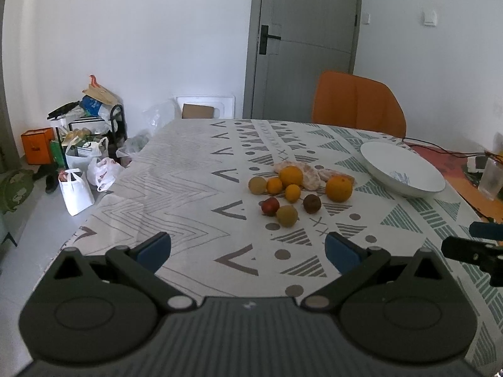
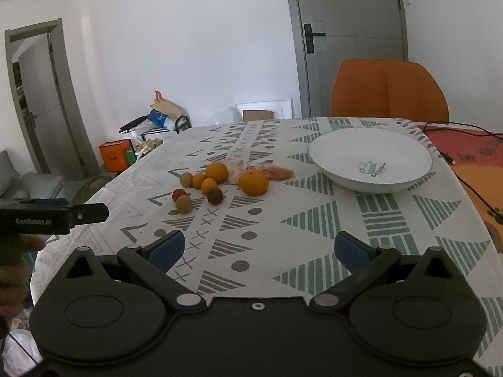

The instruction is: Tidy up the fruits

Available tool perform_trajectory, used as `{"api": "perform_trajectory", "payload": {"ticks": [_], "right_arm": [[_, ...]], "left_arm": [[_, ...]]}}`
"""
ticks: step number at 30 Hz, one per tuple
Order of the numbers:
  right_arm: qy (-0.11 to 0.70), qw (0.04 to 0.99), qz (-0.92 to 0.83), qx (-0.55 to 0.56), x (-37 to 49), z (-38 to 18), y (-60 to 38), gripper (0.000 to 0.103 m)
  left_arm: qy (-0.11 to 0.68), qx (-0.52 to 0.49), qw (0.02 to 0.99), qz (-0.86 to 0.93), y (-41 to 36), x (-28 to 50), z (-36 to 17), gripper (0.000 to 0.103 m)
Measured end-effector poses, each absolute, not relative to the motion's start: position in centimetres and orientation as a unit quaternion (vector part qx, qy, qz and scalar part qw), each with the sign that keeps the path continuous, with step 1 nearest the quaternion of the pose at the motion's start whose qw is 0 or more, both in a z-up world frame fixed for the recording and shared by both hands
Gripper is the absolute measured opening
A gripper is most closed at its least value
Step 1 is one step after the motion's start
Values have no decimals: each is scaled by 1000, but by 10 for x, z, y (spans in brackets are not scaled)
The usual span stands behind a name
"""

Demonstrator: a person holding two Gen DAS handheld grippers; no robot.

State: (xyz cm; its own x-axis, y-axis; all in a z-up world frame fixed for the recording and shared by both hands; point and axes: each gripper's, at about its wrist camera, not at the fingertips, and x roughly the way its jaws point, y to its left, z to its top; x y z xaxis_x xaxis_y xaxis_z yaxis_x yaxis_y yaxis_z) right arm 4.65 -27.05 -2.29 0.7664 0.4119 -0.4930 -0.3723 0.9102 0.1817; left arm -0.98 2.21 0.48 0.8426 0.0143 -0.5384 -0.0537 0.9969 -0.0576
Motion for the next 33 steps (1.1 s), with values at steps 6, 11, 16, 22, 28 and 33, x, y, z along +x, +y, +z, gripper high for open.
{"api": "perform_trajectory", "payload": {"ticks": [6, 11, 16, 22, 28, 33], "right_arm": [[267, 940, 207, 39, 45, -21, -271, 103], [264, 942, 203, 40, 45, -19, -273, 103], [265, 942, 202, 40, 45, -18, -274, 103], [265, 942, 202, 40, 45, -18, -274, 103], [263, 941, 207, 42, 45, -17, -273, 103], [260, 942, 208, 43, 46, -17, -274, 103]], "left_arm": [[280, -36, 959, 16, 23, -11, 6, 103], [277, -32, 960, 15, 21, -12, 7, 103], [277, -32, 960, 15, 21, -12, 7, 103], [276, -33, 960, 15, 21, -13, 7, 103], [277, -37, 960, 12, 22, -12, 9, 103], [278, -38, 960, 13, 22, -12, 9, 103]]}}
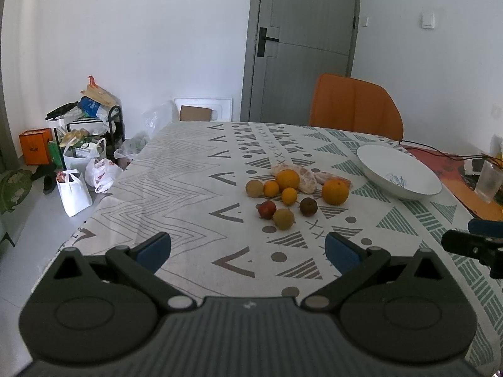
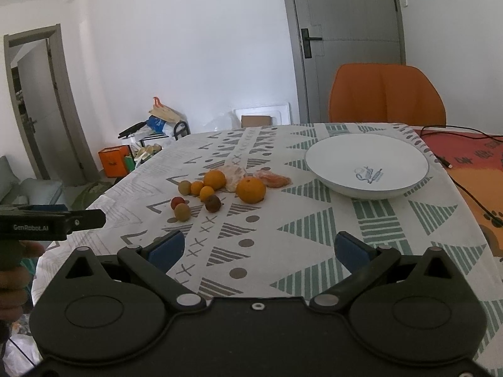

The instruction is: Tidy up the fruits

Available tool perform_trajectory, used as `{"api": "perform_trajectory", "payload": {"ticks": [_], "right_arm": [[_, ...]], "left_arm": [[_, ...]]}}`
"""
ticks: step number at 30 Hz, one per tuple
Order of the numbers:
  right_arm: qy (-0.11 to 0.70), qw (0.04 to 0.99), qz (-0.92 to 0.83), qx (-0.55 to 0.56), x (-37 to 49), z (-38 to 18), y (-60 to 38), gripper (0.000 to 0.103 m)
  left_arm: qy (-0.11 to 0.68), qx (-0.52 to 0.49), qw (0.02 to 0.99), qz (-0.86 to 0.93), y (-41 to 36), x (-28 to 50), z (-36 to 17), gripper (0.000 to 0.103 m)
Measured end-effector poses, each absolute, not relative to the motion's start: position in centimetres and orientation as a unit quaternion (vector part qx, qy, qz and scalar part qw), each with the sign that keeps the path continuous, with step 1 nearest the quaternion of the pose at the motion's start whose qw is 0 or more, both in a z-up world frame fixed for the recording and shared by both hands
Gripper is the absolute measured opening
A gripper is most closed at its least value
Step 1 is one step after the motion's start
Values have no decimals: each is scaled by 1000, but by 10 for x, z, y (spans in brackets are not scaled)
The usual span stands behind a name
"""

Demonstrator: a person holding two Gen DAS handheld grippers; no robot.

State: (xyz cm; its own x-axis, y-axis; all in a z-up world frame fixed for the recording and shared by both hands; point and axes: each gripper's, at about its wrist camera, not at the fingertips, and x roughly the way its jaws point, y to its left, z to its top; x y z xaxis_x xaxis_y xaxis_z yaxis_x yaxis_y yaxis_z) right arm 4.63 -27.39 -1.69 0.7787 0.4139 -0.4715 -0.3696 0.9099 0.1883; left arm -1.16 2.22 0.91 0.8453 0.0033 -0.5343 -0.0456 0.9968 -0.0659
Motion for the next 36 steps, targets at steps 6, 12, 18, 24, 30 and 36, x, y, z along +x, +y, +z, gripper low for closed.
{"api": "perform_trajectory", "payload": {"ticks": [6, 12, 18, 24, 30, 36], "right_arm": [[248, 946, 205, 40, 51, -15, -275, 103], [253, 944, 207, 46, 63, -19, -273, 103], [253, 946, 199, 42, 72, -25, -269, 103], [254, 946, 197, 44, 83, -30, -266, 103], [267, 942, 198, 47, 98, -38, -265, 101], [281, 938, 199, 48, 113, -47, -262, 88]], "left_arm": [[279, -47, 959, 22, 28, -7, 7, 103], [283, -52, 957, 24, 31, 5, 1, 103], [269, -52, 962, 12, 28, 16, -3, 103], [269, -55, 961, 2, 21, 32, -12, 100], [282, -59, 958, -8, 15, 52, -22, 88], [299, -57, 952, -19, 7, 72, -34, 72]]}}
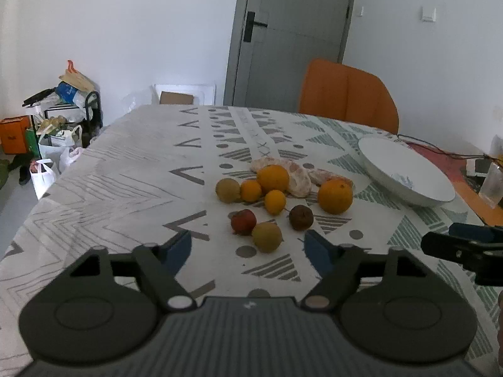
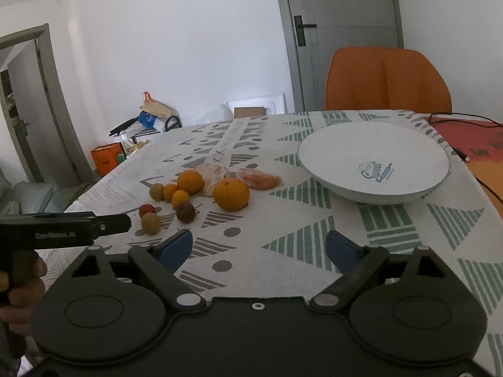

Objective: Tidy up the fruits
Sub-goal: 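Grasp a kiwi with the left gripper while the right gripper grasps an orange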

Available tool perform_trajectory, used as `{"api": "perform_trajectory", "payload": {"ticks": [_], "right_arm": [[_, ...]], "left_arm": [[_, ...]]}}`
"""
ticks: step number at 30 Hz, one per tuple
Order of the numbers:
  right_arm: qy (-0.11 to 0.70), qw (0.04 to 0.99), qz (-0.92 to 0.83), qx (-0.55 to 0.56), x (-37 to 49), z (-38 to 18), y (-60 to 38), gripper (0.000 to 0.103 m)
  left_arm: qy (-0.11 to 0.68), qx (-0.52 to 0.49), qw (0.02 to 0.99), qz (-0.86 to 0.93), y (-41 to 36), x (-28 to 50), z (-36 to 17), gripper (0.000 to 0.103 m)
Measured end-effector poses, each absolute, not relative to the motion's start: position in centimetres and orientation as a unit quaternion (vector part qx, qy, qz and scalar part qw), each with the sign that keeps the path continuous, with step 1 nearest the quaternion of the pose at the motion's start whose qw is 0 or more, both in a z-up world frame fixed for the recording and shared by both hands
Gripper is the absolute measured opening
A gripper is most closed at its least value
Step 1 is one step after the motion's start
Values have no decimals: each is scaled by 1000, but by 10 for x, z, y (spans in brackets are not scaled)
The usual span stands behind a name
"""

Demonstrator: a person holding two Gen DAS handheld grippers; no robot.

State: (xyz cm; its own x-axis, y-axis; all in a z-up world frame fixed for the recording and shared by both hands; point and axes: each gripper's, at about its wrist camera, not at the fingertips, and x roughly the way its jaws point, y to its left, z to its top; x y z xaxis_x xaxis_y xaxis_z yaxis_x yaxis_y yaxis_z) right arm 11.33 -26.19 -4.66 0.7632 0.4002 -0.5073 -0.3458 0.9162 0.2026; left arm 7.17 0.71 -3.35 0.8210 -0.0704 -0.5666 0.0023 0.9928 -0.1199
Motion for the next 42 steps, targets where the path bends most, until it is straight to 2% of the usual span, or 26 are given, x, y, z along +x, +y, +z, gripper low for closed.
{"api": "perform_trajectory", "payload": {"ticks": [6, 12, 14, 16, 42], "right_arm": [[287, 937, 193, 39, 128, -51, -255, 79], [287, 937, 194, 36, 143, -53, -246, 76], [291, 936, 193, 35, 148, -53, -243, 74], [297, 935, 192, 38, 154, -54, -240, 72], [318, 926, 200, 15, 199, -63, -194, 57]], "left_arm": [[322, -63, 944, -25, 2, 91, -44, 58], [330, -62, 941, -26, -3, 105, -53, 49], [330, -59, 942, -20, -4, 108, -53, 40], [332, -61, 941, -27, -4, 110, -51, 24], [319, -106, 942, 14, 46, 102, -39, 25]]}}
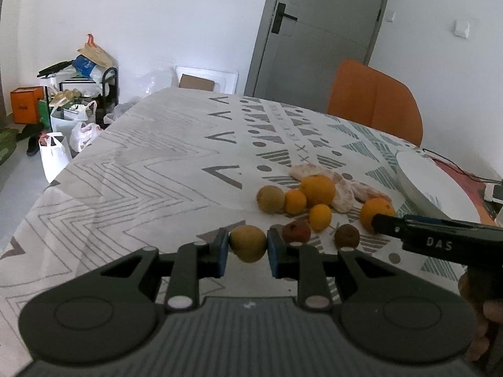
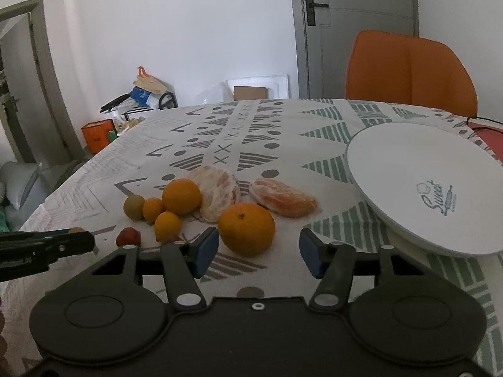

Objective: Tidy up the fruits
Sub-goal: 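Grasp a kiwi with the left gripper while the right gripper grasps an orange, then carry the kiwi and orange to the white plate and release both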

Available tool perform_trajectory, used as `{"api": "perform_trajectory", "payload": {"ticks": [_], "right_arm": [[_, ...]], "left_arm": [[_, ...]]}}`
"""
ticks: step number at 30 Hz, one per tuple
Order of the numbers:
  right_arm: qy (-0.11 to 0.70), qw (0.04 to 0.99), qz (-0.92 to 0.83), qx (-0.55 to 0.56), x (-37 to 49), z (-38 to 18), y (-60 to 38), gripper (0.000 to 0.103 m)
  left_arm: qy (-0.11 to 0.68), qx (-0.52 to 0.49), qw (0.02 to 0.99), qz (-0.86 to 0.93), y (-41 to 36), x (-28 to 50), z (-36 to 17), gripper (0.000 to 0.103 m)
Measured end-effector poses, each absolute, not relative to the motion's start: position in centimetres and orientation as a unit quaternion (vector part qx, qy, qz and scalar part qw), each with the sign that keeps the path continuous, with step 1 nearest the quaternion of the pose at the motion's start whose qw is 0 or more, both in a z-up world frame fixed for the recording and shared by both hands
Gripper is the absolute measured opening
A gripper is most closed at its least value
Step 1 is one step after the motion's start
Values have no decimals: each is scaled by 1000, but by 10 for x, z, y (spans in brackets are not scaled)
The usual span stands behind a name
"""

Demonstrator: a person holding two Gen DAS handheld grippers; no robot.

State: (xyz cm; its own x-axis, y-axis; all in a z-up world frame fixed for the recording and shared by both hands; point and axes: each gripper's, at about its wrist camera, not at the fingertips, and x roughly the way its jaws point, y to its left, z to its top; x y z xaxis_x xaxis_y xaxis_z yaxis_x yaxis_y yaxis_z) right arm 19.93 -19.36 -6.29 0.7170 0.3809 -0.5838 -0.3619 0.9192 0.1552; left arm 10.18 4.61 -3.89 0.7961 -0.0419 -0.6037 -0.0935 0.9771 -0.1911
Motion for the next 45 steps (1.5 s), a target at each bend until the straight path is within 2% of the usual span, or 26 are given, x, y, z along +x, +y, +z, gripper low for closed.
{"api": "perform_trajectory", "payload": {"ticks": [1, 3, 10, 14, 15, 17, 26, 28, 31, 33, 35, 45], "right_arm": [[319, 926, 203, 11, 201, -64, -191, 56], [329, 922, 203, 8, 206, -69, -187, 38], [322, 926, 197, 6, 197, -65, -190, 37], [307, 931, 198, 15, 189, -55, -198, 32], [303, 932, 198, 16, 188, -53, -200, 24], [299, 933, 200, 21, 185, -49, -206, 0], [305, 930, 203, 27, 185, -48, -213, 0], [304, 930, 204, 25, 184, -48, -211, 3], [304, 930, 205, 20, 186, -48, -207, 17], [303, 930, 205, 23, 188, -50, -205, 45], [300, 932, 204, 19, 190, -51, -202, 54], [316, 926, 206, 13, 214, -59, -189, 56]], "left_arm": [[319, -108, 941, 15, 47, 102, -39, 25], [320, -110, 941, 16, 48, 103, -38, 25], [309, -100, 946, 12, 42, 100, -30, 25], [307, -94, 947, 6, 36, 100, -26, 25], [306, -93, 947, 4, 34, 100, -26, 25], [304, -89, 949, 0, 29, 100, -24, 25], [302, -81, 950, -8, 17, 102, -23, 25], [304, -82, 949, -6, 18, 103, -24, 25], [306, -85, 948, 0, 22, 104, -26, 25], [308, -87, 947, 4, 26, 105, -27, 25], [310, -90, 946, 9, 31, 107, -30, 25], [320, -96, 942, 26, 42, 115, -35, 25]]}}
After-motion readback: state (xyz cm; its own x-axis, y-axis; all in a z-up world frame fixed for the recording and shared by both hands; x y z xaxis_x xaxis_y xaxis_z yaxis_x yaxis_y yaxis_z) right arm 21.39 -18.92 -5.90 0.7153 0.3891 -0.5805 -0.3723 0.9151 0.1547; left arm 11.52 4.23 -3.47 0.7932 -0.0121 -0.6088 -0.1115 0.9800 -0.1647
